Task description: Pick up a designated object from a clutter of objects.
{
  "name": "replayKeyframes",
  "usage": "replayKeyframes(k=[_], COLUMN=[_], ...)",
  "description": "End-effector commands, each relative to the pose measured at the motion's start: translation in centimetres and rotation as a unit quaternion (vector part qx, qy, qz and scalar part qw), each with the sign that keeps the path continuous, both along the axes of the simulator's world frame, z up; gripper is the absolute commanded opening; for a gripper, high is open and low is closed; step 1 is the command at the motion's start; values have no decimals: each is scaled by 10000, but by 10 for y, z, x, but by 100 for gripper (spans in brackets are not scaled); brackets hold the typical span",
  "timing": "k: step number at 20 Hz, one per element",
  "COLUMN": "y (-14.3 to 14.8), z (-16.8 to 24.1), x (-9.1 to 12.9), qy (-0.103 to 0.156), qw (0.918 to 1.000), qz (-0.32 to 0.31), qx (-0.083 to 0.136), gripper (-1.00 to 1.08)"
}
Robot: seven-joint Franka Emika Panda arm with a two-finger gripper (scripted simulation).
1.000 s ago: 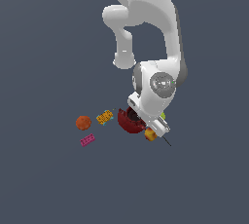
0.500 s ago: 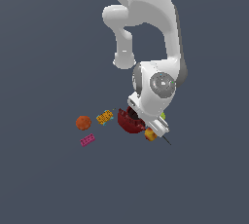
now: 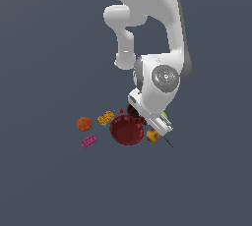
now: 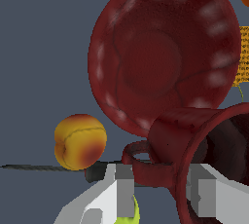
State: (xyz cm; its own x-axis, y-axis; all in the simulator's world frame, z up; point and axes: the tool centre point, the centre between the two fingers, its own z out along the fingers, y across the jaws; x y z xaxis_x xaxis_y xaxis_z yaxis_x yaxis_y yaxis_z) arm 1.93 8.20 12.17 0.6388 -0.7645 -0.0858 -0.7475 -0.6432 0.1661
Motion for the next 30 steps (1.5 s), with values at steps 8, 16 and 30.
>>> replayKeyframes(k=[8, 16, 30], y=[-15, -30, -47], z=[81, 167, 257], x=[11, 24, 42], qy=[-5, -2, 4], qw=[10000, 10000, 10000], qz=[-4, -6, -7], qx=[3, 2, -3], gripper=[-100, -100, -100])
